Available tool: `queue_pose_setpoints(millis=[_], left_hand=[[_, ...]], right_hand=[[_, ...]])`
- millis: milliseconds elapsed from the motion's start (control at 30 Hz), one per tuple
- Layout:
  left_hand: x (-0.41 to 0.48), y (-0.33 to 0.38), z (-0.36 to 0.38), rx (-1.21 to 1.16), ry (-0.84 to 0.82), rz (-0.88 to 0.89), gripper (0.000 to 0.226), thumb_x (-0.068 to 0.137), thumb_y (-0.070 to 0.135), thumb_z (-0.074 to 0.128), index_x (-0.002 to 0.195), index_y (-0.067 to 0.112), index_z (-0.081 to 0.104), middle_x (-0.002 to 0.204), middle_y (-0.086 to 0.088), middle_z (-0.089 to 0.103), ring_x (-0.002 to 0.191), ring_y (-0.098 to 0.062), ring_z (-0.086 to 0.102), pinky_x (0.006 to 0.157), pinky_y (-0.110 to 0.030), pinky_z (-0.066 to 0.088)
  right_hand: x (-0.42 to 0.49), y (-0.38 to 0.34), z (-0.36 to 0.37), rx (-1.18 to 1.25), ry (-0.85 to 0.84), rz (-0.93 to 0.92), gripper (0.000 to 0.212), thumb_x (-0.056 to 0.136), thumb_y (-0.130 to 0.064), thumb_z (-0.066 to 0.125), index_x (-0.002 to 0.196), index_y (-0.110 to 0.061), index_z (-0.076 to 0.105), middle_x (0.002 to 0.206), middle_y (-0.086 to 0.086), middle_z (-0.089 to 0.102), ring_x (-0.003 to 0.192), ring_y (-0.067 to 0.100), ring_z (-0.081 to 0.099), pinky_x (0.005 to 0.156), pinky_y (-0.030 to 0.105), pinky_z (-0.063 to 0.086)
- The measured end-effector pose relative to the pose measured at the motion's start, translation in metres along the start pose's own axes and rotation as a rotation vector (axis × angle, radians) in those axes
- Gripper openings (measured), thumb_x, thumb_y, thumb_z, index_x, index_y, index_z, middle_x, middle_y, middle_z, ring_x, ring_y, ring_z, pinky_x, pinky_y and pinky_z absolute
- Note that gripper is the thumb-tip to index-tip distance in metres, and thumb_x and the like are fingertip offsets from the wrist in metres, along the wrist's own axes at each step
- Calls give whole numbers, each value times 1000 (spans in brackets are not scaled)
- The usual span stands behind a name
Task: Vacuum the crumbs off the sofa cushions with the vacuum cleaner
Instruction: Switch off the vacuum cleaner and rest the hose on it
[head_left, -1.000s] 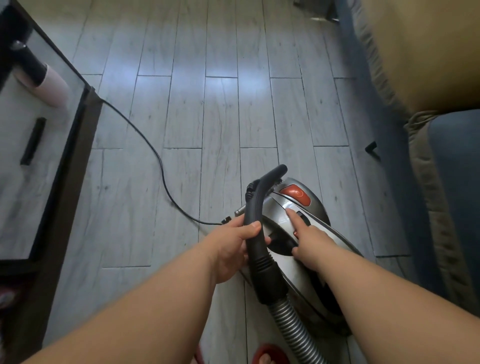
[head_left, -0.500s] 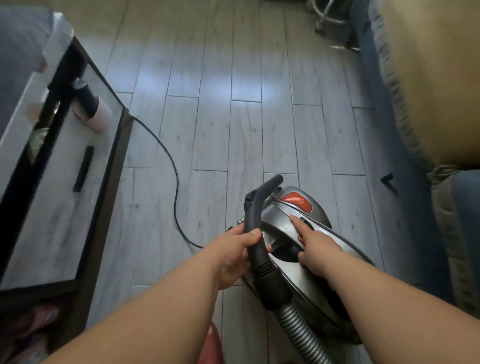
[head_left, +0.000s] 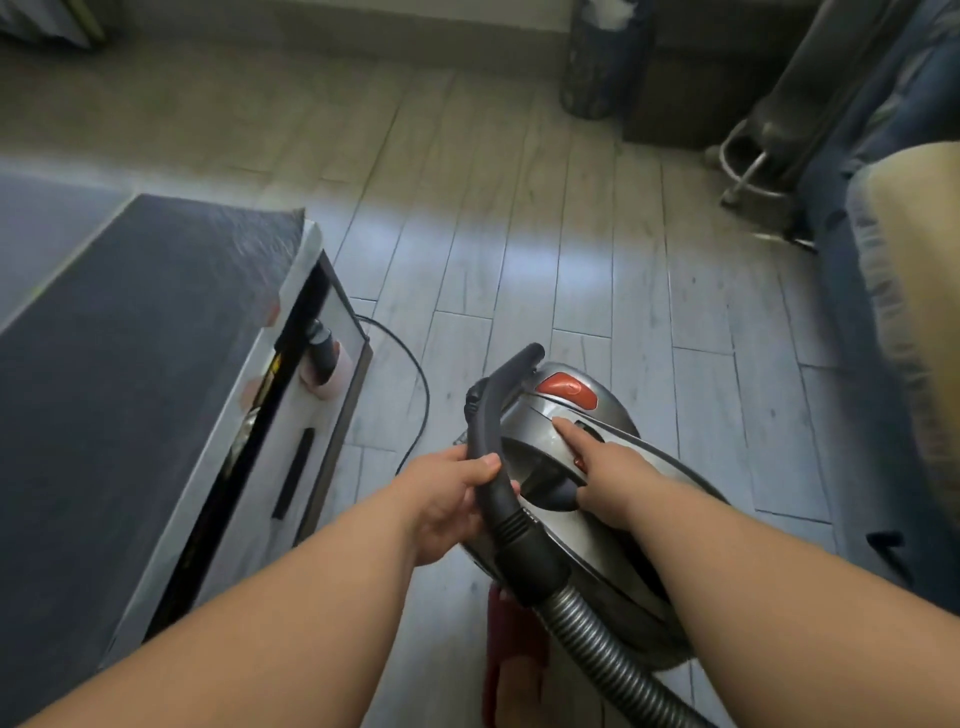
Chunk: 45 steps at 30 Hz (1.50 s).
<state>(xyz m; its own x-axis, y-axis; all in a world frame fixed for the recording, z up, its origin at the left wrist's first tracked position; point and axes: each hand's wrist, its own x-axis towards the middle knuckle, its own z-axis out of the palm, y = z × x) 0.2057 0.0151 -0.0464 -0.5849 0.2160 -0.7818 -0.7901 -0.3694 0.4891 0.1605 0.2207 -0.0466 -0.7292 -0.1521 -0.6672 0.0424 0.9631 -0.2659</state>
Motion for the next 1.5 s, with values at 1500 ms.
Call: queue_pose_setpoints(millis=[1500], left_hand=[[164,143,-96,-362,121,106,21,98,6,50,116,5,60,90,-13,75,81,-22,74,76,-43,58]], right_hand=[[257,-152,-66,-14,-5,-244,41,100,-42,40,132,-22,55,135,6,56,124,26,50,100,36,40]])
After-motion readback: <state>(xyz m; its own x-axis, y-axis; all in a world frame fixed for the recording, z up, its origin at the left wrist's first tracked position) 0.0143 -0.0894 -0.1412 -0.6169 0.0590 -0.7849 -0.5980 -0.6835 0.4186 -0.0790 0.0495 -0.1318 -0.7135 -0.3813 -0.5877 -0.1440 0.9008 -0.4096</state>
